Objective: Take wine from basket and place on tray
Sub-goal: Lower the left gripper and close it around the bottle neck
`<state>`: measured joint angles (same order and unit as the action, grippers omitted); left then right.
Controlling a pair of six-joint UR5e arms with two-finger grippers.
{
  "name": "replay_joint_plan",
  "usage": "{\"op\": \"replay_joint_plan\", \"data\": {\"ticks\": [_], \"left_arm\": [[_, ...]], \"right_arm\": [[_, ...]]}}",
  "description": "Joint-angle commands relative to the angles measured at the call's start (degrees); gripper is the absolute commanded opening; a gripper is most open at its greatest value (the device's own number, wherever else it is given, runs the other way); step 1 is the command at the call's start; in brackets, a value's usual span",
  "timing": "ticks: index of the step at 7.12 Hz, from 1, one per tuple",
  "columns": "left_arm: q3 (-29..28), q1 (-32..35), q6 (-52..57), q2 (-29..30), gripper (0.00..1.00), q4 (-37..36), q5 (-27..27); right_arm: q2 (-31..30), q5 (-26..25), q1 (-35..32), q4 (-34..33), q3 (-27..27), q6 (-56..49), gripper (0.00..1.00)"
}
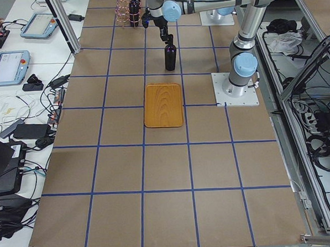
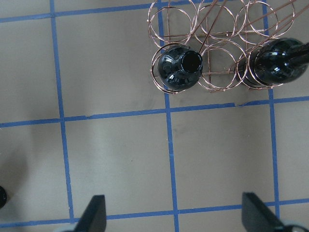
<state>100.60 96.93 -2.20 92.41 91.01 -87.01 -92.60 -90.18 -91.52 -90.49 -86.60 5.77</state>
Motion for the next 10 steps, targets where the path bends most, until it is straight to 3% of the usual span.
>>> {"op": "replay_joint_plan", "data": {"ticks": [1,4,5,7,8,10], "left_arm": [[-0.2,0.4,0.0,0.0,1.00,0.7,-0.3],[-0.1,0.4,0.1,-0.5,0.99,3.5,-0.2],[-0.1,0.4,0.2,-0.3,0.70,3.3,0.0],[-0.1,0.4,0.2,-0.1,0.67,3.6,-0.1],[-0.1,0.3,0.1,0.0,0.51,3.5,-0.3],[-0.1,0.2,0.1,0.1,0.43,3.5,-0.5]], "right_arm": [[0.0,0.0,-0.1,0.0,0.0,0.0,1.00],[0.0,0.0,0.0,0.0,0.0,-0.1,1.00],[0.0,0.0,0.0,0.0,0.0,-0.1,1.00],[0.0,0.0,0.0,0.0,0.0,-0.1,1.00],[0.0,0.0,0.0,0.0,0.0,-0.1,1.00],[0.0,0.0,0.0,0.0,-0.1,-0.2,1.00]]}}
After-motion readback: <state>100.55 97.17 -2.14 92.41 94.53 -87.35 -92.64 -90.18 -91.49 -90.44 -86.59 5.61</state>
